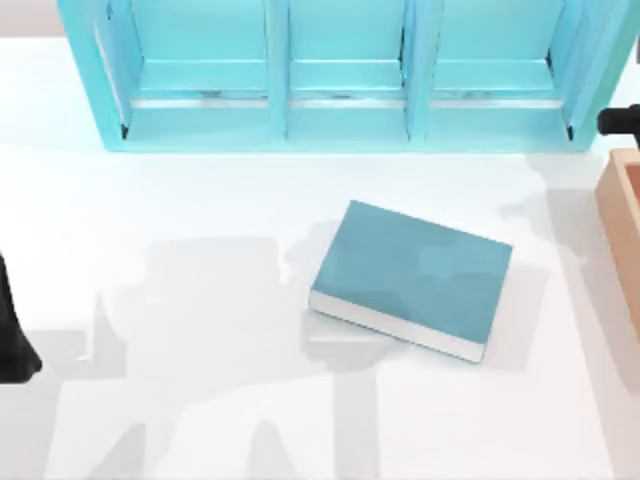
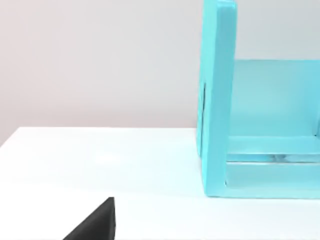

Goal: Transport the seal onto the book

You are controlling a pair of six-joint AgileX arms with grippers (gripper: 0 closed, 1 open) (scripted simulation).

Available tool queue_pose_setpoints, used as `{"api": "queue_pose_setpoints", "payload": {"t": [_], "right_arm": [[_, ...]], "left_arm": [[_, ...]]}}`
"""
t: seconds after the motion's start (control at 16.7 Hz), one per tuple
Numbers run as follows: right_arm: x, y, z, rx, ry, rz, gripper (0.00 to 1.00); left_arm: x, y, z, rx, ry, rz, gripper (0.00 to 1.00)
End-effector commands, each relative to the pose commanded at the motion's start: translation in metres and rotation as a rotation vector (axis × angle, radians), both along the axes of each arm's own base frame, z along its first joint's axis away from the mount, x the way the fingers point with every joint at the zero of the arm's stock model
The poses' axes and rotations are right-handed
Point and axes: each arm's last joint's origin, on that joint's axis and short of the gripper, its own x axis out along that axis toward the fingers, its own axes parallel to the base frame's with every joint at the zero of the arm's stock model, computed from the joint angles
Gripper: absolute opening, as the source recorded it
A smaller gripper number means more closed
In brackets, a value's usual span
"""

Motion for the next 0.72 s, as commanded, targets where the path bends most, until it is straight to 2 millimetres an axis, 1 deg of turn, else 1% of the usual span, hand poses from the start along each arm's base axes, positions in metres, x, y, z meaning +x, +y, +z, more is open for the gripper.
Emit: {"api": "queue_pose_setpoints", "payload": {"t": [0.12,0.18,0.3,0.48,0.72], "right_arm": [[0.0,-0.001,0.0,0.001,-0.001,-0.005,0.0],[0.003,0.004,-0.002,0.001,-0.003,-0.005,0.0],[0.012,0.023,-0.009,-0.001,-0.004,-0.005,0.0],[0.026,0.065,-0.03,-0.007,0.009,-0.003,0.0],[0.03,0.137,-0.063,-0.011,0.02,0.002,0.0]], "left_arm": [[0.0,0.0,0.0,0.0,0.0,0.0,1.0],[0.0,0.0,0.0,0.0,0.0,0.0,1.0],[0.0,0.0,0.0,0.0,0.0,0.0,1.0],[0.0,0.0,0.0,0.0,0.0,0.0,1.0],[0.0,0.0,0.0,0.0,0.0,0.0,1.0]]}}
